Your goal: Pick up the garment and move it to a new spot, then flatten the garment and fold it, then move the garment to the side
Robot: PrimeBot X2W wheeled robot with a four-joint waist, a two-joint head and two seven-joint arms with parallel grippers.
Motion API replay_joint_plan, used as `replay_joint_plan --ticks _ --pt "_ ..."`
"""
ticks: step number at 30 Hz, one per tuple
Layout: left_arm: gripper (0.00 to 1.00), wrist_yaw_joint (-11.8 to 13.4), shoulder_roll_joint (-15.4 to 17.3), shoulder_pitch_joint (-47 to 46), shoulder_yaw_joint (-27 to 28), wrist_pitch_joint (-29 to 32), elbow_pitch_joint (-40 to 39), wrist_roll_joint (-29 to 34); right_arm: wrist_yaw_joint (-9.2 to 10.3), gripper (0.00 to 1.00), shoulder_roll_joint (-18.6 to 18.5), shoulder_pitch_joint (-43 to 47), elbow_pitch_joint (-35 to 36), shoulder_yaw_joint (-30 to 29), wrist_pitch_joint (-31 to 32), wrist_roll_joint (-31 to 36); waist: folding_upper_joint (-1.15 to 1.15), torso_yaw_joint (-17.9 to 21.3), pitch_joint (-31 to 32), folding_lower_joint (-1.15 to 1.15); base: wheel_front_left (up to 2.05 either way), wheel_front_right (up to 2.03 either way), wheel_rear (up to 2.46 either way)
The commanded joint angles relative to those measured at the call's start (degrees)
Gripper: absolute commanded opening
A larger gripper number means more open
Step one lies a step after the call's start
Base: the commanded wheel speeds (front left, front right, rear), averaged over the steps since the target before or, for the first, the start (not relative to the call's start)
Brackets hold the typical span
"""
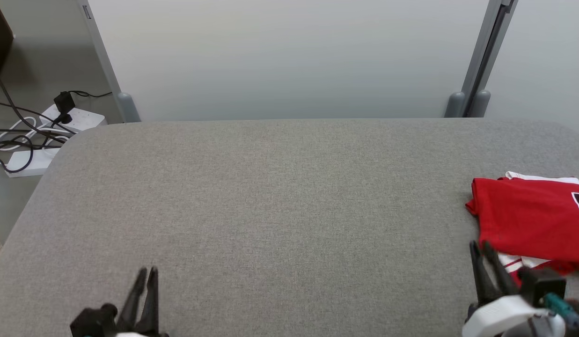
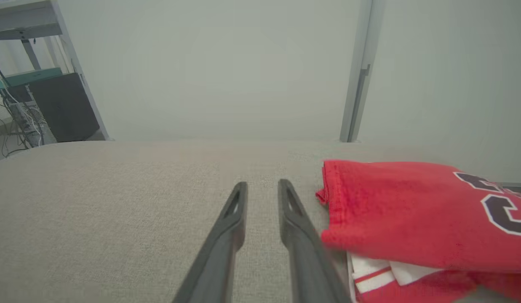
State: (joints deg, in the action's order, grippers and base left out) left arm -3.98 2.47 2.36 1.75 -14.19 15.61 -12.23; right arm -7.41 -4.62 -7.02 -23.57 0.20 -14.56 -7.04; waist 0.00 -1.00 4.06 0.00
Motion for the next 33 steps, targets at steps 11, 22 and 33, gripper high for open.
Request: replay_joint_plan --ticks 11,22,33 --pt "0.00 -0.2 -0.5 1.4 0.4 1.6 2.9 -5.3 -0.01 0.00 1.3 2.9 -2.1 -0.3 1.6 -5.6 0.00 0.1 -0.1 0.10 0.00 0.00 0.00" --pt "0.00 -0.5 -0.4 0.5 0.7 3.3 2.4 -12.3 -0.01 0.00 1.3 2.8 -0.9 -0.8 3.3 -13.1 0.00 0.2 -0.6 0.00 0.00 0.00 0.00" --pt "0.00 -0.8 -0.3 -0.4 1.1 4.9 2.0 -18.7 -0.02 0.00 1.4 2.6 0.1 -1.3 5.0 -19.9 0.00 0.2 -1.0 0.00 0.00 0.00 0.00"
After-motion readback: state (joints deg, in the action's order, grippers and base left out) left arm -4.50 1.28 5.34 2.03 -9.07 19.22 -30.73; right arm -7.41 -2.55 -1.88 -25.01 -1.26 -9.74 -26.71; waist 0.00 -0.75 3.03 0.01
